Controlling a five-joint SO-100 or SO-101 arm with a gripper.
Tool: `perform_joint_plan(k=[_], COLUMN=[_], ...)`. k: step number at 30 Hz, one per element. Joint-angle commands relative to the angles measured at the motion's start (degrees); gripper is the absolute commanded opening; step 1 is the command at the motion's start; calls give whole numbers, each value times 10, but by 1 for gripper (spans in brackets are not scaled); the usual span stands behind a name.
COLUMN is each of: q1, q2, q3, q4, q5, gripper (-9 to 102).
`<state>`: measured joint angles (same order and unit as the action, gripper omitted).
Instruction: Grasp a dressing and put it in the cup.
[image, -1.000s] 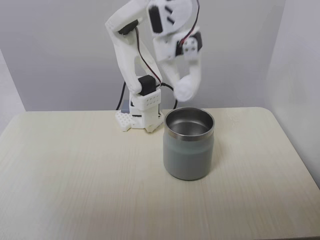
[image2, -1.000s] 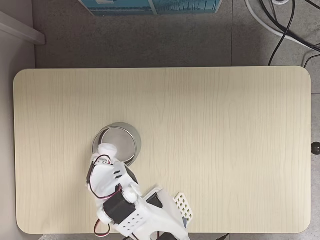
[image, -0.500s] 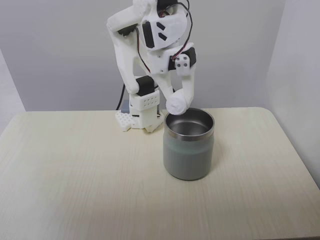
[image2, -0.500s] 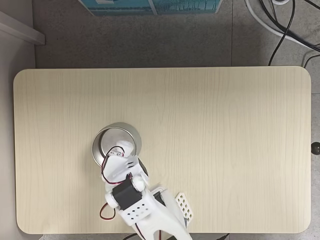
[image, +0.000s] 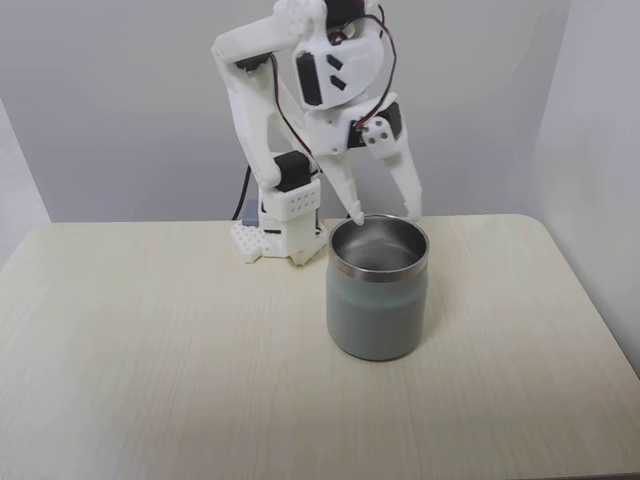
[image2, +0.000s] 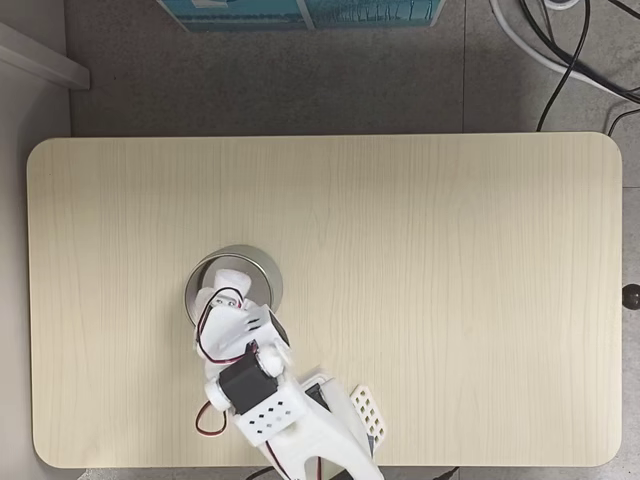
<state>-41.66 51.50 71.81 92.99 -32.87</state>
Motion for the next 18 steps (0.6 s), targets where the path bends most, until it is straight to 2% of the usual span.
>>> perform_joint_plan(k=[1,18], q1=[-3,4], q2=[-9,-14], q3=[1,36], q4=[4,24], q5=[3,23], gripper=[24,23])
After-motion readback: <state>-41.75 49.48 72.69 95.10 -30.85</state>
